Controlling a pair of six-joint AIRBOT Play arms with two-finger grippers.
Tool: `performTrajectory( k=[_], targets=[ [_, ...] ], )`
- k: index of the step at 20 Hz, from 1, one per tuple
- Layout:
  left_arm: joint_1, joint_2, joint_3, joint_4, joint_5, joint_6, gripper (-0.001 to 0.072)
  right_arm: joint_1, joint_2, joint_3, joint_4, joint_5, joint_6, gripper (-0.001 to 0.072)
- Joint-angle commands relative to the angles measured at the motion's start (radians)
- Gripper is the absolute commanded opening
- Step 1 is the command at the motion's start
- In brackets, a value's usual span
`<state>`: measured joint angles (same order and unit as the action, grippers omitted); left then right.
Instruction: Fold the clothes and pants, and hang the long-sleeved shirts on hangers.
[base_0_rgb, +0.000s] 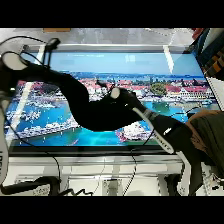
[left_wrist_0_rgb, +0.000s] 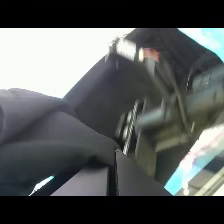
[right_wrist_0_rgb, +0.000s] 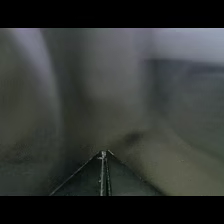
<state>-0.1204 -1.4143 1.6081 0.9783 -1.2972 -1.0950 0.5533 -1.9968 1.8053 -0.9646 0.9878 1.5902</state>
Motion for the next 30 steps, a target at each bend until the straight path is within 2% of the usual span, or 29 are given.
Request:
performTrajectory(
  k=[1,4,9,14,16,17,19,22,25,28,30],
  targets=[
    [-0.134,-0.093,0.0,-0.014,0.027,0.039,0.001,-0.156,0.056,0.0,-0.116,0.154,0.025,0.0022],
    [-0.277,-0.186,0.0,-0.014,0.133,0.098,0.0011,-0.294,0.106,0.0,-0.15,0.208,0.025,0.0022],
    [-0.482,-0.301,0.0,-0.015,0.587,0.097,0.0011,-0.472,0.193,0.0,-0.155,0.217,0.019,0.0022],
    [-0.619,-0.38,0.0,-0.014,0.881,0.097,0.0011,-0.581,0.241,0.0,-0.168,0.217,0.013,0.0022],
    [-0.647,-0.404,0.0,-0.014,0.943,0.097,0.0014,-0.601,0.241,0.0,-0.171,0.224,0.013,0.0022],
    [-0.656,-0.407,0.0,-0.014,0.933,0.097,0.012,-0.606,0.241,0.0,-0.177,0.227,0.013,0.0022],
    [-0.664,-0.399,0.0,-0.014,0.89,0.097,0.0715,-0.61,0.241,0.0,-0.217,0.228,0.002,0.0022],
    [-0.653,-0.359,0.0,-0.013,0.85,0.097,0.0713,-0.61,0.24,0.0,-0.282,0.236,-0.185,0.0021],
    [-0.612,-0.288,0.0,0.033,0.848,0.097,0.0713,-0.624,0.217,0.0,-0.331,0.244,-0.281,0.0019],
    [-0.553,-0.219,0.0,0.051,0.843,0.097,0.0713,-0.689,0.146,0.0,-0.22,0.343,-0.365,0.0019],
    [-0.514,-0.182,0.0,0.05,0.835,0.097,0.0713,-0.752,0.09,-0.005,-0.044,0.405,-0.369,0.0019]
  ],
)
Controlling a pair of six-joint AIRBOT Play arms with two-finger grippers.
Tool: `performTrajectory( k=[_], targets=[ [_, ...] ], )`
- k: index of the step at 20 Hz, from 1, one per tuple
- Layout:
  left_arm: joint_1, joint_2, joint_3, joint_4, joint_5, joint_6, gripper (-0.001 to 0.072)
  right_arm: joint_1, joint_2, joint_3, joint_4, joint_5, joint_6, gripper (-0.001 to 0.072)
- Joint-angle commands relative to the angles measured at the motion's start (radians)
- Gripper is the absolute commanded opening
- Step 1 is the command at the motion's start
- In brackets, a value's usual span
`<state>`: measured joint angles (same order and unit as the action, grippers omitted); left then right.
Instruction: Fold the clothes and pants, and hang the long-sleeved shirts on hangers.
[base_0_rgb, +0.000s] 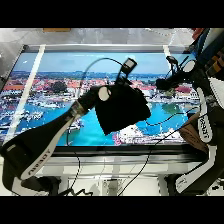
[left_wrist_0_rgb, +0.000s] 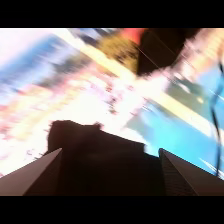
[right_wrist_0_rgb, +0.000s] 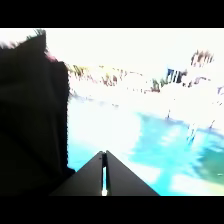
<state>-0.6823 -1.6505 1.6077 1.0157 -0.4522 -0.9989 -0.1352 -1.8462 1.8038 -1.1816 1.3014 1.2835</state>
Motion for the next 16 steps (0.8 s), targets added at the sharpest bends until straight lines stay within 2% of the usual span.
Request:
performTrajectory(
  k=[1,2,3,4,5,10,14,16],
  targets=[
    [0.063,0.066,0.0,0.013,-0.013,0.0,0.0713,-0.093,-0.085,-0.012,0.307,0.108,-0.062,0.002],
    [0.076,0.076,0.0,0.013,-0.014,-0.002,0.0713,-0.112,-0.105,-0.016,0.428,0.12,-0.062,0.0045],
    [0.086,0.08,0.0,0.012,-0.014,-0.008,0.0713,-0.115,-0.117,-0.017,0.482,0.11,-0.062,0.0298],
    [0.092,0.08,0.0,0.012,-0.014,-0.007,0.0713,-0.108,-0.122,-0.017,0.48,0.088,-0.061,0.0585],
    [0.093,0.08,0.0,0.012,-0.017,-0.007,0.0713,-0.091,-0.123,-0.017,0.447,0.061,-0.061,0.0626],
    [0.092,0.077,0.0,0.012,-0.043,-0.007,0.0713,0.022,-0.131,-0.017,0.216,0.009,0.026,0.0628],
    [0.093,0.077,0.0,0.012,-0.043,-0.007,0.0712,0.075,-0.138,-0.017,0.183,0.013,0.027,0.0628],
    [0.093,0.077,0.0,0.012,-0.044,-0.007,0.0713,0.082,-0.155,-0.017,0.152,0.013,0.071,0.0629]
  ],
)
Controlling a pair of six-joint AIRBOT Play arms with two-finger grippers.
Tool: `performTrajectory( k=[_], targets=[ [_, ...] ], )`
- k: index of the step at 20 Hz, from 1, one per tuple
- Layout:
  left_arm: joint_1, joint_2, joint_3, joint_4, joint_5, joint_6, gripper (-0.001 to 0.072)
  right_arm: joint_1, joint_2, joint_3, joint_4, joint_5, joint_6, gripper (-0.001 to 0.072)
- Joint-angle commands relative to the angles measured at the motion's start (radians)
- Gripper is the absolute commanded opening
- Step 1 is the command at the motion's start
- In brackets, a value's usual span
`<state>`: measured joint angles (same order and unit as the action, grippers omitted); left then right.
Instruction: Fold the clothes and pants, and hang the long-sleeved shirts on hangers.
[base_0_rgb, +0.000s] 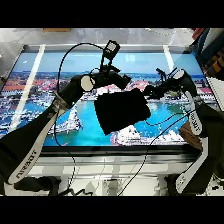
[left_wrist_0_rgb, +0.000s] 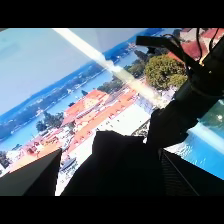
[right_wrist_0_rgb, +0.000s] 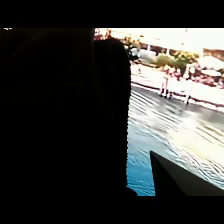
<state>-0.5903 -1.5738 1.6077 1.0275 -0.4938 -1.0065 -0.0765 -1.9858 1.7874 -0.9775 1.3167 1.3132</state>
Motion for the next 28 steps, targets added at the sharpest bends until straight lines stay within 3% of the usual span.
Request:
performTrajectory(
  k=[1,6,9,12,15,17,19,20,21,22,23,28],
  targets=[
    [0.001,0.0,0.0,0.0,-0.006,0.0,0.0713,0.023,-0.025,-0.001,-0.059,0.0,0.06,0.0629],
    [0.004,0.0,-0.001,0.001,-0.039,0.0,0.0712,0.021,-0.041,-0.001,-0.121,0.01,0.113,0.0632],
    [0.005,0.0,-0.001,0.001,-0.053,0.0,0.0712,0.014,-0.061,-0.001,-0.101,0.087,0.134,0.0632],
    [0.005,0.001,-0.001,0.001,-0.053,0.0,0.0712,0.012,-0.119,-0.001,0.052,0.148,0.134,0.0633],
    [0.005,0.001,-0.001,0.001,-0.053,0.001,0.0712,0.035,-0.171,-0.002,0.28,0.118,0.129,0.0632],
    [0.005,0.001,-0.001,0.001,-0.053,0.001,0.0712,0.069,-0.185,-0.002,0.407,0.088,0.075,0.0632],
    [0.006,0.002,-0.001,0.001,-0.053,0.001,0.0712,0.122,-0.185,0.0,0.435,0.037,0.003,0.0605],
    [0.007,0.003,-0.001,0.002,-0.053,0.001,0.0712,0.149,-0.184,0.0,0.435,0.01,-0.025,0.0489],
    [0.009,0.007,-0.001,0.002,-0.053,0.001,0.0712,0.171,-0.182,0.0,0.436,-0.016,-0.034,0.0329],
    [0.015,0.014,-0.001,0.006,-0.053,0.001,0.0712,0.187,-0.18,0.0,0.442,-0.04,-0.034,0.012],
    [0.02,0.024,-0.001,0.016,-0.053,0.001,0.0712,0.193,-0.175,0.0,0.451,-0.056,-0.035,0.0026],
    [0.067,0.114,-0.001,0.02,-0.054,0.001,0.0712,0.15,-0.119,0.106,0.485,-0.014,-0.077,0.0021]
  ],
)
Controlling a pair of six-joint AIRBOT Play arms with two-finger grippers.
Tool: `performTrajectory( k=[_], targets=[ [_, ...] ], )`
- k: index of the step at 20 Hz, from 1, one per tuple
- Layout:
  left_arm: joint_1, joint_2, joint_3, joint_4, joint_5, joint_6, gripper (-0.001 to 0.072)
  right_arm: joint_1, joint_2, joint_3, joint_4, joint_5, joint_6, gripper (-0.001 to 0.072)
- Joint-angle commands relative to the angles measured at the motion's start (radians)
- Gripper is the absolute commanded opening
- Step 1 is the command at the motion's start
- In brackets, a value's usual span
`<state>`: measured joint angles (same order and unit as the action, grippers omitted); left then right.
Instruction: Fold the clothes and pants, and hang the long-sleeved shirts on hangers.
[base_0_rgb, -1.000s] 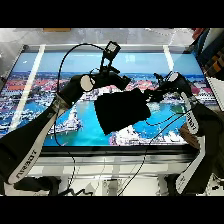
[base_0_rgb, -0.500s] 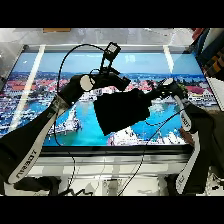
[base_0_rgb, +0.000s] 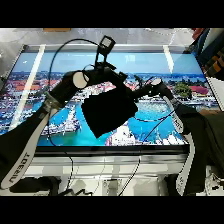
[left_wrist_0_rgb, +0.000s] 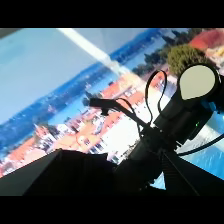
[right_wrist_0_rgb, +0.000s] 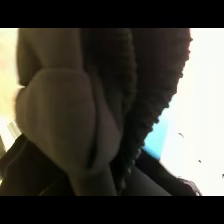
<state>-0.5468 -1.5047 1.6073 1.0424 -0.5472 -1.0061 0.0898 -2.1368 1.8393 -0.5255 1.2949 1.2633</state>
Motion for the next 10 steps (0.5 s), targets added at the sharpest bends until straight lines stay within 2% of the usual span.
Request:
performTrajectory(
  k=[1,3,5,6,8,10],
  targets=[
    [0.034,0.069,0.0,0.005,-0.001,0.001,0.0712,-0.04,0.064,0.085,0.034,0.006,-0.025,0.0021],
    [0.051,0.117,0.0,0.005,-0.007,0.001,0.0685,-0.095,0.142,0.145,0.032,0.002,-0.024,0.0022],
    [0.068,0.167,0.0,0.008,-0.045,0.001,0.0429,-0.171,0.245,0.194,0.032,0.0,-0.021,0.0022],
    [0.074,0.193,0.0,0.01,-0.072,0.001,0.0365,-0.209,0.303,0.197,0.032,-0.006,-0.016,0.0022],
    [0.077,0.24,0.0,0.036,-0.116,0.001,0.0366,-0.3,0.422,0.196,0.026,-0.003,0.003,0.0022],
    [0.077,0.283,0.0,0.051,-0.147,0.001,0.0366,-0.402,0.537,0.196,-0.026,-0.004,0.075,0.0022]
  ],
)
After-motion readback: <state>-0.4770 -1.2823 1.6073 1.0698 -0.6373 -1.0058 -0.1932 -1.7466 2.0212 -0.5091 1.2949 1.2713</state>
